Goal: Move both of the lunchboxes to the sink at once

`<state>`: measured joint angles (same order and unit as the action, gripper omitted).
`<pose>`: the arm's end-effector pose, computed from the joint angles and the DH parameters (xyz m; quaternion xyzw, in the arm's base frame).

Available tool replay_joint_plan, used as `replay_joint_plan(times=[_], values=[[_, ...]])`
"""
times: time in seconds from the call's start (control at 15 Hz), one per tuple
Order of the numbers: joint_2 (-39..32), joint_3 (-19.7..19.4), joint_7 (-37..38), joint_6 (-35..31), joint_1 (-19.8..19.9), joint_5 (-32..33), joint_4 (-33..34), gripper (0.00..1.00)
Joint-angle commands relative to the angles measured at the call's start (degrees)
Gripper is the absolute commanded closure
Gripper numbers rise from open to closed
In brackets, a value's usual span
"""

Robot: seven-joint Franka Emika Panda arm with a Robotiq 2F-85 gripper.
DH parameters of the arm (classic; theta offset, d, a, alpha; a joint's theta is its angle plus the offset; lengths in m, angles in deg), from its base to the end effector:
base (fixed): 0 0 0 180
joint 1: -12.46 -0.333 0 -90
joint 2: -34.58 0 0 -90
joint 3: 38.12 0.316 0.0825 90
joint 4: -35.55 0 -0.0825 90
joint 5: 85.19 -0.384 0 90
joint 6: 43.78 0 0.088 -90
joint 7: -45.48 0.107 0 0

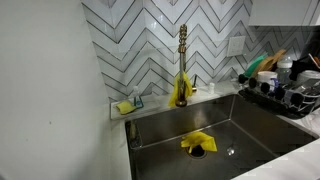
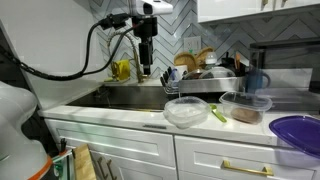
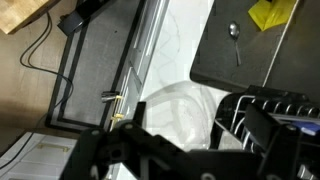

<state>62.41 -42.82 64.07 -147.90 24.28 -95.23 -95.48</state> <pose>0.3944 -0.1062 0.5391 -0.9432 0.3153 -0.0045 0.1042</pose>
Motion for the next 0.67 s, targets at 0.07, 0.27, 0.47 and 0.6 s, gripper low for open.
replay_joint_plan(times=[0.07,0.27,0.47,0.6], values=[[-5.6,-1.6,-6.9,-5.4,0.7,7.8,4.3,0.00],[-7.3,-3.2,-14.2,-10.9,0.1,11.6,6.6,0.00],[-7.0,-6.5,-20.2,-17.4,-1.4,5.2,8.7,0.00],[-7.2,-5.2,-18.1,-16.4,-0.5,7.6,8.3,0.00]])
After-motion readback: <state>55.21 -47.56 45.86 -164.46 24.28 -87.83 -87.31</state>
